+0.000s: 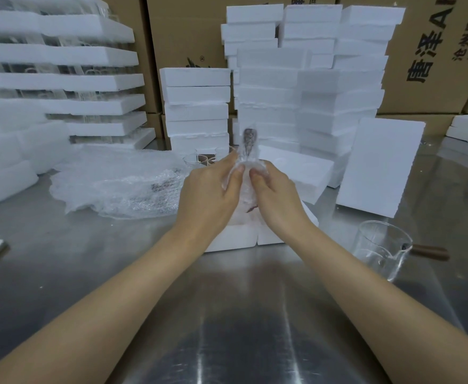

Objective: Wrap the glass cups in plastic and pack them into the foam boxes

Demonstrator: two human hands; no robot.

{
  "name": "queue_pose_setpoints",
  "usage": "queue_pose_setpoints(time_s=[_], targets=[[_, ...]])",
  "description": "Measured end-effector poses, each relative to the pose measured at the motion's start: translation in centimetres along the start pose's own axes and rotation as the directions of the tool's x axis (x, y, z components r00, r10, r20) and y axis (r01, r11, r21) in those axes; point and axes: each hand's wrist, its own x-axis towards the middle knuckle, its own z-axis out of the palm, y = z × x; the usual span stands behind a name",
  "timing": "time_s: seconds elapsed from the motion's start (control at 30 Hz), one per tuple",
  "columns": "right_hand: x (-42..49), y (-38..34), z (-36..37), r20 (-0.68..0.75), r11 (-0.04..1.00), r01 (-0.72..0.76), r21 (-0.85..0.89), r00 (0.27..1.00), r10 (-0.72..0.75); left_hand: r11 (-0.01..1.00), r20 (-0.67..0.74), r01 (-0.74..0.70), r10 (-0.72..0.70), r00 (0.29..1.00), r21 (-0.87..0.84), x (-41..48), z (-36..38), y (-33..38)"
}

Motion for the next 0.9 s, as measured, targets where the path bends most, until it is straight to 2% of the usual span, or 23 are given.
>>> queue_pose_setpoints(time_s=[0.17,0.23,0.37,0.5,0.63,0.77,0.83,0.9], targets=[[0.05,-0.07,-0.04,0.026,0.962,0.153,-0.228,0.988,-0.151,0.985,-0.093,-0.096,0.110,0.990,0.143,0.12,-0.44,-0.05],[-0.04,-0.13,0.11,0.031,0.977,0.123,-0.173,0.992,-0.119,0.984,-0.100,-0.116,0.130,0.986,0.136,0.18,-0.39,-0.16],[0.02,-0.14,-0.18,0.010,0.999,0.007,-0.035,1.000,-0.006,0.994,-0.097,-0.084,0.077,0.992,-0.071,-0.21,-0.29,0.07],[-0.14,-0.71,-0.31,0.022,0.997,0.018,-0.080,1.000,-0.016,0.986,-0.120,-0.148,0.138,0.983,-0.077,-0.12,-0.31,0.18],[-0.61,-0.85,-0.18,0.038,0.972,0.087,-0.217,0.996,-0.080,0.966,-0.092,-0.253,0.257,0.962,0.056,-0.11,-0.54,0.24],[-0.62,-0.56,-0.38,0.078,0.913,0.168,-0.371,0.986,-0.149,0.889,-0.002,-0.374,0.388,0.922,0.263,-0.27,-0.26,0.04],[-0.55,-0.53,-0.42,0.094,0.915,0.162,-0.370,0.986,-0.137,0.892,0.021,-0.368,0.376,0.927,0.262,-0.33,-0.20,-0.23],[-0.45,-0.61,-0.55,0.094,0.932,0.139,-0.335,0.989,-0.114,0.966,-0.006,-0.232,0.234,0.972,0.113,-0.28,-0.19,-0.10]])
